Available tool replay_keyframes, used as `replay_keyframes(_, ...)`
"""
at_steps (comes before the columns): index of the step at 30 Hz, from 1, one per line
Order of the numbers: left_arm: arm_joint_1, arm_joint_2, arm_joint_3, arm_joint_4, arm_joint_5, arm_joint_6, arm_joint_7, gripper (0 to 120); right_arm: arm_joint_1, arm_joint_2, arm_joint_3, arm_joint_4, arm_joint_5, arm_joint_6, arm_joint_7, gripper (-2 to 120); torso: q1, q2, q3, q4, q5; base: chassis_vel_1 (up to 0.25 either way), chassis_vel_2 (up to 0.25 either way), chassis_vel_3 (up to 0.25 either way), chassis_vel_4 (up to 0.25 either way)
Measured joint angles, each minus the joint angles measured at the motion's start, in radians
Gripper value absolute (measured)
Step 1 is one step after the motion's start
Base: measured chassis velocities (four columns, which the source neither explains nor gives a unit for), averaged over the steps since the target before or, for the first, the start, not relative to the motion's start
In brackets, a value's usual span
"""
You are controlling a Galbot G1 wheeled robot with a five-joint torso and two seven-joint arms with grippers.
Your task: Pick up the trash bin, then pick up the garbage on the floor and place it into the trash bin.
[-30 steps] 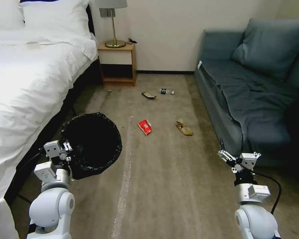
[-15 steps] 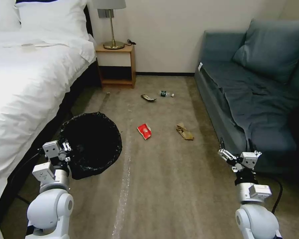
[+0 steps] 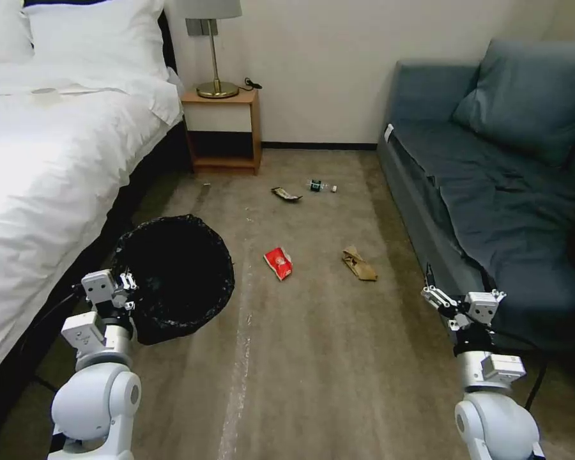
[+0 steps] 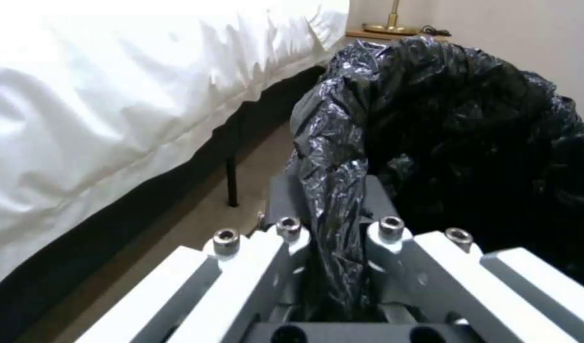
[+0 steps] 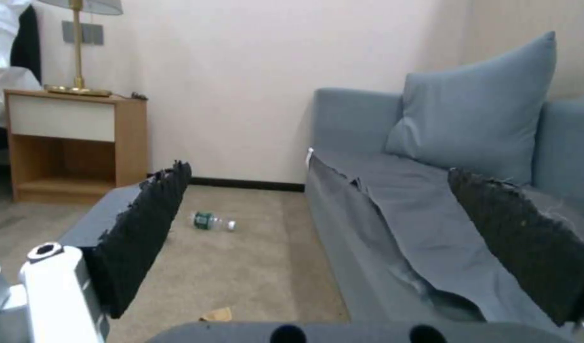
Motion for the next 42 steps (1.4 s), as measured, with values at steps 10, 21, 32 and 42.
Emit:
replay_keyframes(10, -0.002, -0.002, 0.0, 0.003, 0.0, 0.0, -0.001, 5, 0.003, -0.001, 0.001, -0.008, 0.005, 0.002, -0.005, 100, 0.0, 0.0, 0.0, 0.0001, 0.0001, -0.089, 0.09, 0.095, -0.085)
replay_keyframes(21, 0.0, -0.007, 0.002, 0.005, 0.001, 0.0, -0.002, 5, 0.002, 0.001, 0.001, -0.017, 0.008, 0.009, -0.011, 100, 0.0, 0.0, 0.0, 0.0, 0.0, -0.105, 0.103, 0.113, -0.111)
replay_keyframes(32, 0.005, -0.006, 0.002, -0.004, 0.001, 0.0, -0.003, 5, -0.006, 0.004, 0.003, -0.014, 0.007, 0.017, -0.018, 100, 0.0, 0.0, 0.0, 0.0001, 0.0001, -0.114, 0.122, 0.12, -0.117)
replay_keyframes(42, 0.011, -0.004, -0.003, -0.013, 0.0, -0.001, -0.003, 5, -0.007, 0.0, 0.016, -0.008, 0.013, 0.019, -0.021, 100, 0.0, 0.0, 0.0, 0.0, 0.0, -0.143, 0.14, 0.132, -0.143)
